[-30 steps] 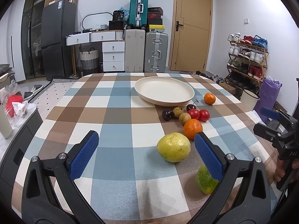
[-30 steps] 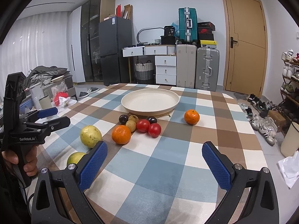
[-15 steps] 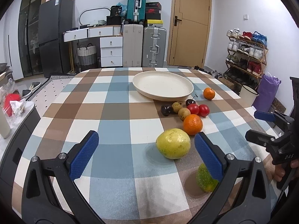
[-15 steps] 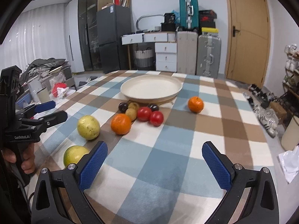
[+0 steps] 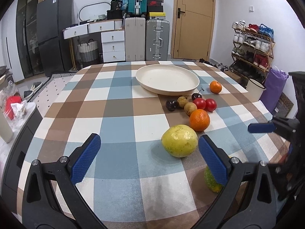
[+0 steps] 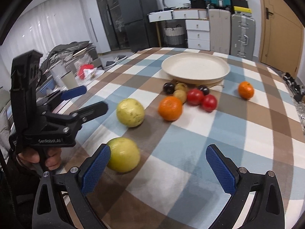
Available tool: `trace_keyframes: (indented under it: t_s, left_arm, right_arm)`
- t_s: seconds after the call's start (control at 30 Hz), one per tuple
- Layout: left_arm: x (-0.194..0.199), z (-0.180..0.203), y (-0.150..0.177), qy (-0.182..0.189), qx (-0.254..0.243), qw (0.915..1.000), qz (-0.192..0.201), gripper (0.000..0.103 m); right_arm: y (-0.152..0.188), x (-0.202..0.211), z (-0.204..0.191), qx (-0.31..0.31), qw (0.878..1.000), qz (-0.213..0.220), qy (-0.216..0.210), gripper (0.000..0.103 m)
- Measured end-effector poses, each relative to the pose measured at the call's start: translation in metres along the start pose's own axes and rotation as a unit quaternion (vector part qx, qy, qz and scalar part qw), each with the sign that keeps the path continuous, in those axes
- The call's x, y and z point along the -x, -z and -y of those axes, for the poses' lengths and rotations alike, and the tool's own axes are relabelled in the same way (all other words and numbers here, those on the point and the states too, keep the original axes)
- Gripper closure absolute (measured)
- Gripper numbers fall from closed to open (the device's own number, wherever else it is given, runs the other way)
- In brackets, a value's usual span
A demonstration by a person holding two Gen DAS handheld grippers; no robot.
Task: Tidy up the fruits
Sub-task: 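Reach the right gripper to the green-yellow pomelo and close on it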
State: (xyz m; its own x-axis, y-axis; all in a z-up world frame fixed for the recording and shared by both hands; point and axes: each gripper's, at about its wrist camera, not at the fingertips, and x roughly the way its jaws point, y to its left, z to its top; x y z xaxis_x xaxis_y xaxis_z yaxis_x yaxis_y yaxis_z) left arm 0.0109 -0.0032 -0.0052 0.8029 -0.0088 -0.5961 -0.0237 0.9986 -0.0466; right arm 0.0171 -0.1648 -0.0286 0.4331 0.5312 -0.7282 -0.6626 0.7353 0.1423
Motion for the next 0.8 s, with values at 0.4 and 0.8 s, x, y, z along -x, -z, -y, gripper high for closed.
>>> trace_keyframes:
  t_s: [0.4, 0.8]
  left_arm:
    - [-0.014, 0.0, -0.009, 0.009, 0.002, 0.9998, -0.018, 0.001]
    - [-0.04, 0.011, -0.01, 0.034, -0.001, 0.9974, -0.064, 0.007]
  right_arm:
    - [0.001, -0.022, -0.021, 0.026, 0.998, -0.04, -0.048, 0.015]
    - [0.006, -0.04, -0.023, 0.018, 0.993, -0.058, -0.097, 0.048]
